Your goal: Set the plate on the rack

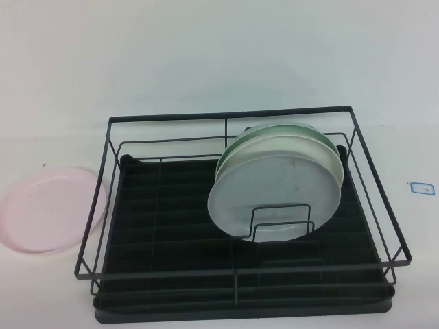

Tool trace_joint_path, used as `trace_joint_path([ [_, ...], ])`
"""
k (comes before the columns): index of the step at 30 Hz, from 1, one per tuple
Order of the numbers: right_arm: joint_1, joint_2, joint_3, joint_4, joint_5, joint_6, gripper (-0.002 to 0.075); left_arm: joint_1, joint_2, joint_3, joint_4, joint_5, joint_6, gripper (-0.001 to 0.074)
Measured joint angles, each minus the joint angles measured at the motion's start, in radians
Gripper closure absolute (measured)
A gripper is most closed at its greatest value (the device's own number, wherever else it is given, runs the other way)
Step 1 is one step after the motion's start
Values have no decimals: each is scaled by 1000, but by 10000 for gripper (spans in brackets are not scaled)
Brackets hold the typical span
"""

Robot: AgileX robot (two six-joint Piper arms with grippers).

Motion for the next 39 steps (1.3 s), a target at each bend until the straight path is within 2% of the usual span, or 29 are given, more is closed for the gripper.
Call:
trace_joint_path([
  [3, 0, 0, 0, 0, 0, 0, 728, 0, 0, 0, -89, -47, 0, 735],
  [4, 0, 0, 0, 0, 0, 0, 728, 0, 0, 0, -141, -139, -15, 734],
  [5, 0, 0, 0, 0, 0, 0, 728, 0, 0, 0, -192, -109, -11, 735],
  [10, 0, 0, 0, 0, 0, 0, 728, 0, 1, 0, -497, -217, -51, 735],
  [16, 0, 0, 0, 0, 0, 0, 728, 0, 1, 0, -595, -285, -56, 735],
  [19, 0, 0, 0, -9, 0, 0, 728, 2, 1, -11, -543, -250, -34, 735],
  [23, 0, 0, 0, -17, 0, 0, 728, 2, 1, -147, -348, -50, 47, 735],
  [27, 0, 0, 0, -19, -15, 0, 728, 2, 9, -303, -304, 128, 230, 735],
  [31, 0, 0, 0, 31, -169, 24, 728, 2, 63, -459, -301, 214, 443, 735],
  [33, 0, 0, 0, 87, -306, 53, 728, 2, 83, -523, -301, 207, 523, 735],
  [36, 0, 0, 0, 157, -557, 92, 728, 2, 90, -593, -301, 113, 580, 735],
  [39, 0, 0, 0, 167, -959, 96, 728, 2, 90, -665, -327, -68, 584, 735],
])
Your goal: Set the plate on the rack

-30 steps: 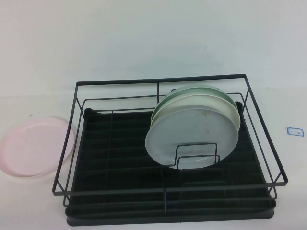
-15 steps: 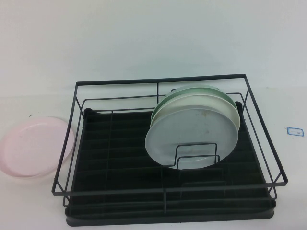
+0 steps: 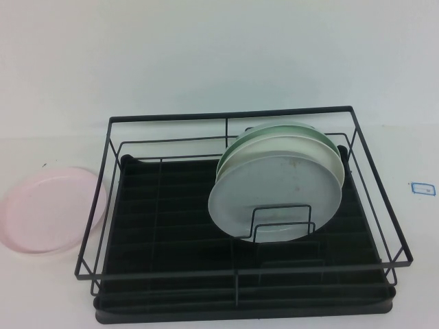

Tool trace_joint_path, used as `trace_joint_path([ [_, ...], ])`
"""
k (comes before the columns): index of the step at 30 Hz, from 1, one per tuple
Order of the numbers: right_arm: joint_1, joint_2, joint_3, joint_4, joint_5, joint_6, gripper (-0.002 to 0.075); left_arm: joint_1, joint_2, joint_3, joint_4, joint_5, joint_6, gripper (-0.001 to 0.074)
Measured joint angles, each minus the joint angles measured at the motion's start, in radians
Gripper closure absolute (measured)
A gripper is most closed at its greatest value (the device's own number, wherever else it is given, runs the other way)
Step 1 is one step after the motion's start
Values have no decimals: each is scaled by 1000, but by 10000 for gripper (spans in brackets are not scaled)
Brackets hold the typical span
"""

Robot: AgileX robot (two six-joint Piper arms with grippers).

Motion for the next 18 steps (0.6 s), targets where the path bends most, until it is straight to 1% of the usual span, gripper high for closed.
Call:
trace_joint_path([
  [2, 0, 0, -40, 24, -195, 18, 728, 0, 13, -61, 24, -36, 18, 735],
  [3, 0, 0, -87, 49, -249, 30, 728, 0, 29, -91, 49, -27, 32, 735],
  [4, 0, 0, -135, 73, -261, 36, 728, 0, 54, -131, 81, 4, 57, 735],
  [5, 0, -1, -205, 104, -234, 38, 728, 0, 84, -172, 111, 53, 89, 735],
  [7, 0, -6, -367, 157, -63, -28, 728, 0, 163, -250, 144, 168, 142, 735],
  [9, 0, 2, -529, 181, 215, -156, 728, 0, 257, -342, 184, 319, 134, 735],
  [12, 0, 82, -712, 185, 560, -330, 728, -11, 422, -444, 266, 527, -18, 735],
  [15, 0, 199, -816, 185, 764, -408, 728, -39, 595, -490, 401, 649, -227, 735],
  [18, -1, 287, -848, 210, 837, -405, 728, -46, 736, -496, 516, 757, -343, 735],
])
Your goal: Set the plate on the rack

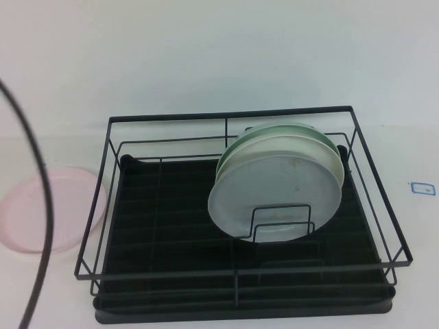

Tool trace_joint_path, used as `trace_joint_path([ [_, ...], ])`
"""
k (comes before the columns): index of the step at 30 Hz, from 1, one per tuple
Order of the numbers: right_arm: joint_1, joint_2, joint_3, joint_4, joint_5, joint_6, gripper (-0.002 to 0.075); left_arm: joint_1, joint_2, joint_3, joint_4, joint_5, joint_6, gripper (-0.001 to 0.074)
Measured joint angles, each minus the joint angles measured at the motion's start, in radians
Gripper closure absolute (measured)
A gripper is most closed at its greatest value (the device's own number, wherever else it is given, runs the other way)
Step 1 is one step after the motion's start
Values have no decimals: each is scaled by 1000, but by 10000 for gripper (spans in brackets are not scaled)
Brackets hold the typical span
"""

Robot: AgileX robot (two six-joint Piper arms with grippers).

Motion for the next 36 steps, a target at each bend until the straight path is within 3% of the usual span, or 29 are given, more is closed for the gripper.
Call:
trace_joint_path([
  [4, 0, 29, -8, 126, 60, 44, 728, -1, 153, 2, 112, 4, -124, 735],
  [9, 0, 93, -17, 158, 249, -90, 728, 58, 339, 2, 81, -60, -200, 735],
  [12, 26, 137, -1, 172, 377, -221, 728, 184, 411, 2, -207, -83, -79, 735],
  [16, 102, 169, 44, 233, 457, -403, 728, 403, 515, 2, -696, -15, 311, 735],
  [20, 186, 187, 94, 290, 496, -531, 728, 547, 619, 2, -771, 29, 399, 735],
  [26, 225, 192, 129, 366, 495, -636, 728, 557, 749, 2, -777, -20, 479, 715],
  [33, 225, 225, 130, 400, 493, -660, 728, 557, 921, -7, -775, -64, 483, 480],
  [36, 225, 239, 130, 408, 493, -672, 728, 557, 986, -21, -775, -73, 493, 436],
])
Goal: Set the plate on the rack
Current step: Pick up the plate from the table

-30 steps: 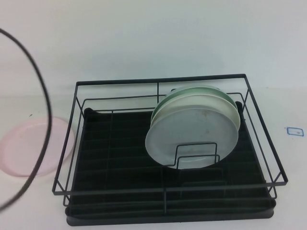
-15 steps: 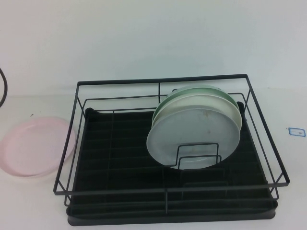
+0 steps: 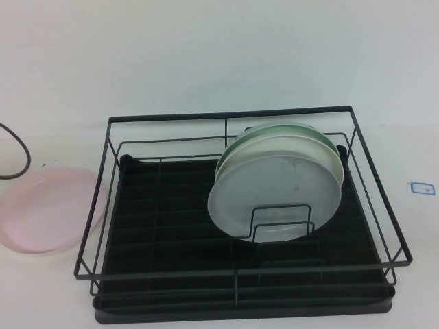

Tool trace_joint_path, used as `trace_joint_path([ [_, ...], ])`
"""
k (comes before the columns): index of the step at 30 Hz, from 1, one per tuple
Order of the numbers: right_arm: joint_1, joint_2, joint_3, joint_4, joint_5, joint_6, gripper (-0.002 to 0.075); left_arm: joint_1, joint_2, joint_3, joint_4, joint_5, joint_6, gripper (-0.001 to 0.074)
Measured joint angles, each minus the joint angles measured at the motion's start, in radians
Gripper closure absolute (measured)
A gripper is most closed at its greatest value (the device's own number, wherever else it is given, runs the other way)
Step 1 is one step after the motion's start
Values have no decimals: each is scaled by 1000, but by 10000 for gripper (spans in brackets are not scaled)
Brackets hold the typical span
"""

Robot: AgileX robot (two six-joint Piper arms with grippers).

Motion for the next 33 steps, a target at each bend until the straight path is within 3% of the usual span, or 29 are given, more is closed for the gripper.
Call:
trace_joint_path([
  [18, 0, 23, 2, 36, -20, -30, 728, -2, 274, -95, -166, -62, 134, 428],
  [20, 0, 23, 2, 36, -24, -30, 728, -2, 290, -98, -172, -69, 134, 484],
  [24, 0, 23, 2, 36, -50, -30, 728, -2, 315, -103, -141, -73, 157, 674],
  [33, 0, 23, 2, 45, -94, -31, 728, 0, 193, -85, -144, -76, 226, 720],
])
